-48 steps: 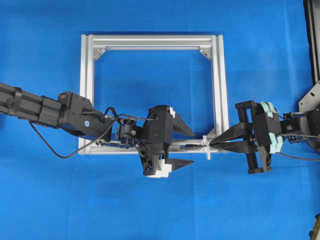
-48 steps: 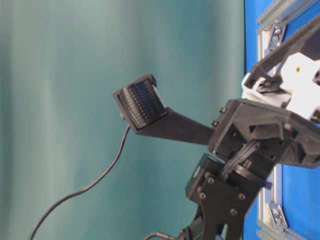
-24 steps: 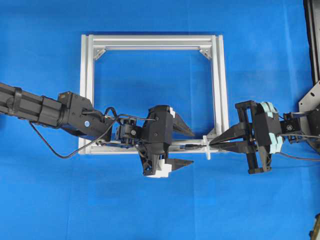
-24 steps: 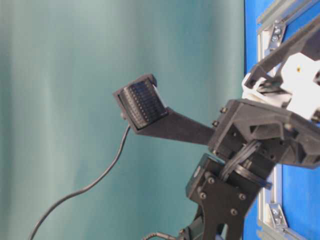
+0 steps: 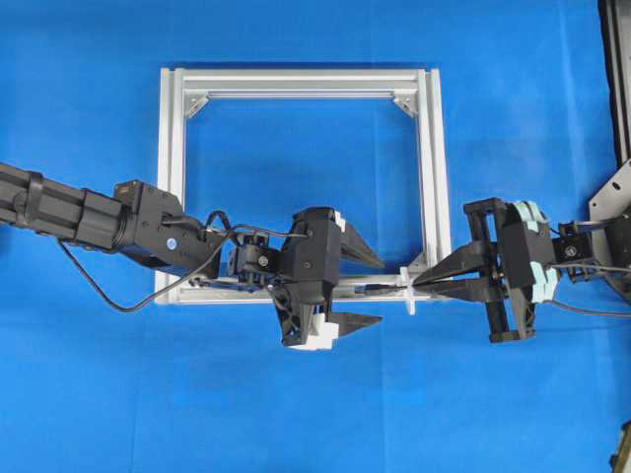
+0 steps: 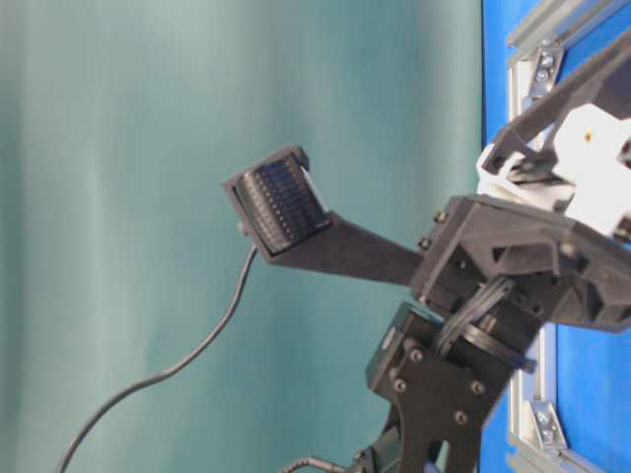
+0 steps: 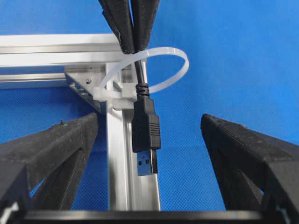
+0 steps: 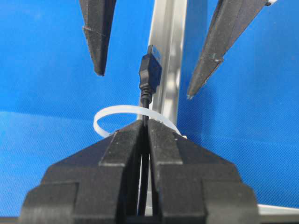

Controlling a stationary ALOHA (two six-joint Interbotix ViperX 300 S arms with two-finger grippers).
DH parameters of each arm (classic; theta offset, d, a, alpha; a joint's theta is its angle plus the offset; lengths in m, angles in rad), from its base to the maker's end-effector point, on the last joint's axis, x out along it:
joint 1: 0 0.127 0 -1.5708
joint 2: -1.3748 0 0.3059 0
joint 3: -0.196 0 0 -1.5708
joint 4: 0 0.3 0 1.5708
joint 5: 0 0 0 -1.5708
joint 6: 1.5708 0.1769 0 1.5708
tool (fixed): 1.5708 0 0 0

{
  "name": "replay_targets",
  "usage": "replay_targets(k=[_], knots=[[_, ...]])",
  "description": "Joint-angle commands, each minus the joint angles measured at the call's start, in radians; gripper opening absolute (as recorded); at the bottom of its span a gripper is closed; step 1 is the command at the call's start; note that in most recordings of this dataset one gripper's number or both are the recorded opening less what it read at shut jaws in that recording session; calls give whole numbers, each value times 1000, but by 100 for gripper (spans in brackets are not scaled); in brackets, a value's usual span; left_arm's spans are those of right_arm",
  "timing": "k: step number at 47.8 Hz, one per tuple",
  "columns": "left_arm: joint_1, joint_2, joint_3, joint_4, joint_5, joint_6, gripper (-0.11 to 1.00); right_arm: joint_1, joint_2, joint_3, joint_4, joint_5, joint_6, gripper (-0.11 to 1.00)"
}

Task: Insert the wire through the string loop located on the right side.
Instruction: 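Close the left gripper on the USB plug beyond the loop, then open the right gripper to release the cable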

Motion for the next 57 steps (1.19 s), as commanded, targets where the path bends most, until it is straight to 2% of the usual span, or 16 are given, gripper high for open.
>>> replay_targets(k=[1, 5, 7, 10, 16, 19, 35, 39, 44, 54, 57], knots=[[5, -18, -23, 2, -5, -2, 88, 0, -6, -15, -2, -8, -2, -2], [3, -17, -26, 2, 8, -3, 84, 0, -6, -17, -2, -8, -2, -2], [3, -15, -32, 2, 23, -6, 79, 0, -6, -15, -2, -8, -2, -2], [6, -14, -40, 2, 40, -6, 64, 0, -6, -17, -2, -8, -2, -2], [14, -12, -46, 2, 48, -8, 25, 0, -6, -18, -2, -8, -2, -2], [15, -14, -48, 2, 48, -8, 12, 0, -6, -18, -2, -8, -2, -2], [17, -14, -44, 2, 49, -8, 10, 0, -6, -20, -3, 28, -2, -1], [15, -14, -44, 2, 49, -11, 10, 0, -6, -20, -2, 44, -2, 3], [17, -14, -44, 2, 49, -14, 10, 0, -6, -21, 0, 52, 0, 21], [15, -14, -44, 2, 51, -14, 10, -2, -6, -20, 0, 84, 0, 84], [15, -14, -43, 2, 51, -14, 10, -2, -6, -21, 0, 91, 0, 93]])
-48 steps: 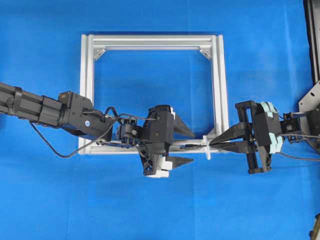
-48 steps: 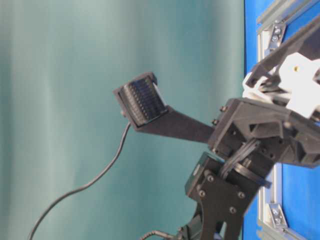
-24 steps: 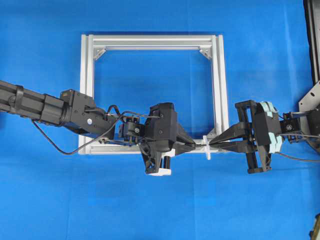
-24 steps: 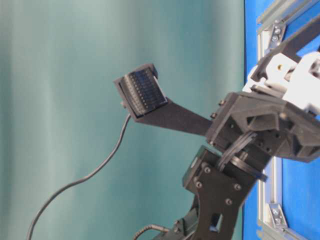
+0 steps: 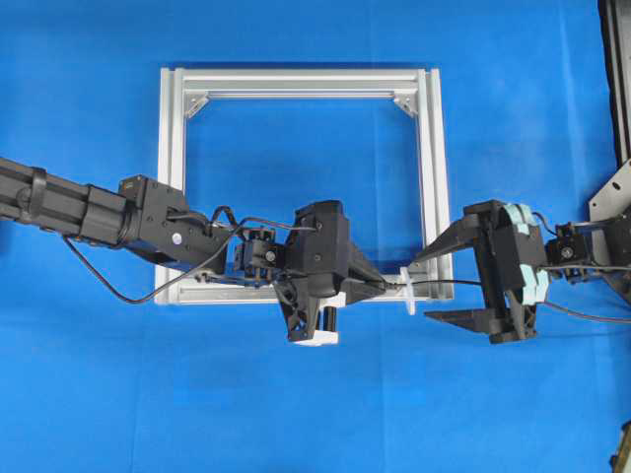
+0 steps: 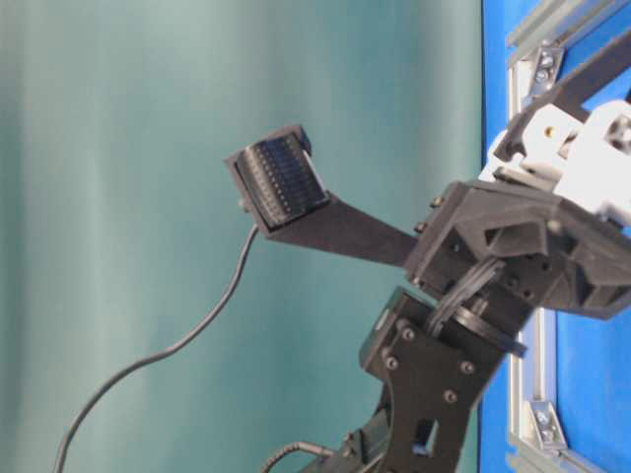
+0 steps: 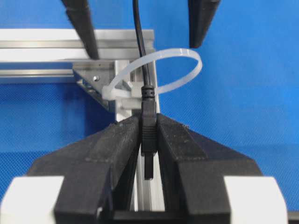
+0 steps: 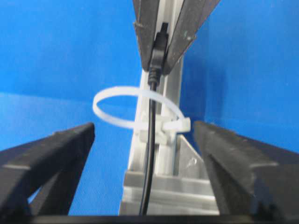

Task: Insert the wire through the string loop located on the right side.
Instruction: 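Open the right gripper to release the cable, then pull the plug leftward with the left gripper, drawing cable through loop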

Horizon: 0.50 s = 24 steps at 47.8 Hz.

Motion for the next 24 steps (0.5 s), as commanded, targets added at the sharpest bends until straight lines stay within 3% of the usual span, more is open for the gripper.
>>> replay_targets(k=[1, 5, 13, 24], knots=[[2, -17, -17, 2, -6, 2, 10, 0, -6, -15, 2, 3, 0, 92], [0, -18, -15, 2, -5, 2, 10, 0, -6, -15, 0, 3, 0, 88], [-2, -38, 15, 2, -6, 2, 10, 0, -6, -20, 0, 3, 0, 89], [-17, -143, 150, 0, -15, 2, 10, 0, -6, -26, 0, 5, 0, 89]])
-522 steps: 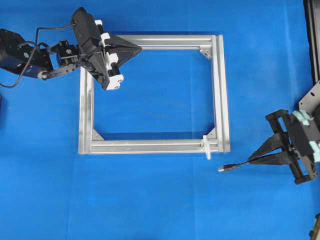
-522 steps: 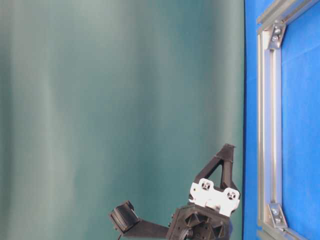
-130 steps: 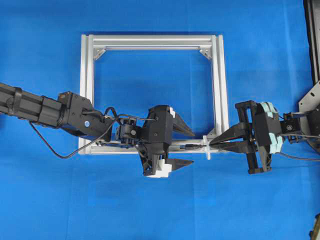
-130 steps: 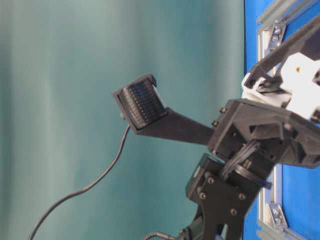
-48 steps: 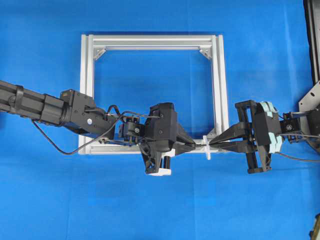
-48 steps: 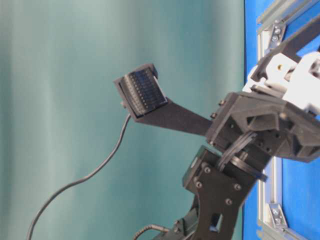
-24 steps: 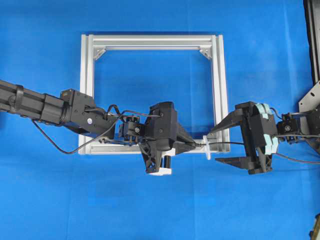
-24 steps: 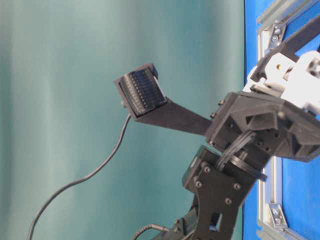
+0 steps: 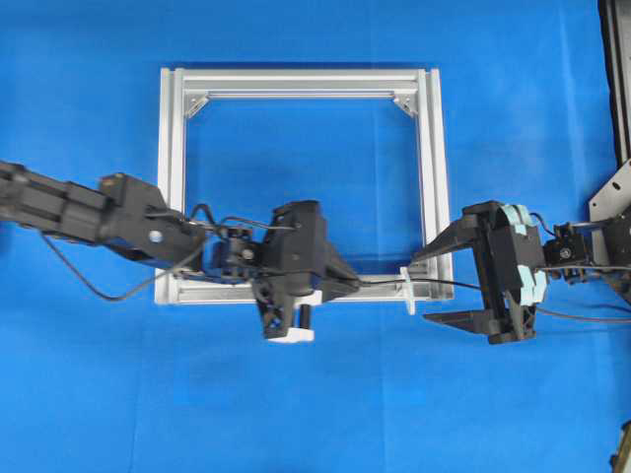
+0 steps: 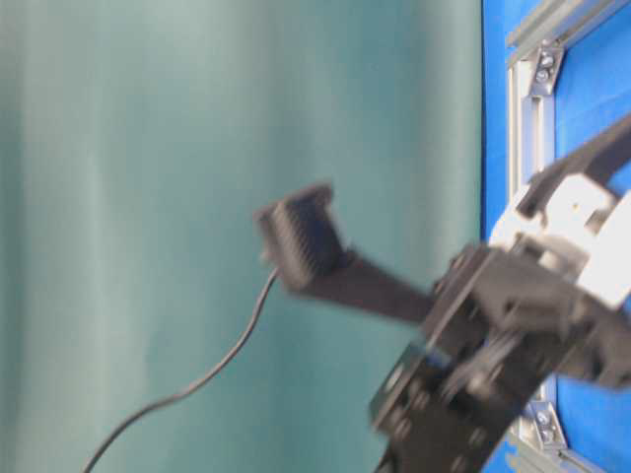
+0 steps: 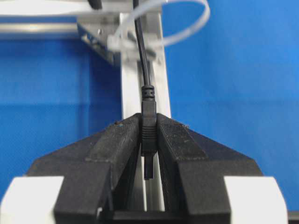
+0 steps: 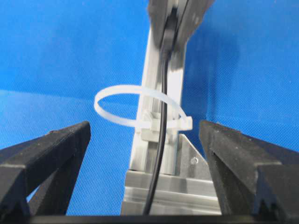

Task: Insert the wire through the string loop located on the right side.
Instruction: 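Pull the plug leftward with the left gripper, drawing cable through loop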

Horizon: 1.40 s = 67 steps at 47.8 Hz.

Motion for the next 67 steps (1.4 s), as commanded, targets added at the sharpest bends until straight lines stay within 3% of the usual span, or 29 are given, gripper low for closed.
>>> replay_targets(k=[1, 16, 35, 48, 67], knots=[[-12, -91, 46, 2, -12, 2, 10, 0, -6, -17, 0, -3, 0, 89], [-58, -262, 313, 0, -98, 0, 10, 0, -6, -28, 0, 5, 0, 89], [-67, -410, 614, 0, -225, -64, 10, 0, -6, -58, 2, 52, 3, 89], [-104, -454, 695, 0, -256, -66, 10, 0, -6, -61, 0, 52, 3, 88], [-107, -446, 681, 0, -215, -66, 10, 0, -6, -63, 2, 52, 3, 88]])
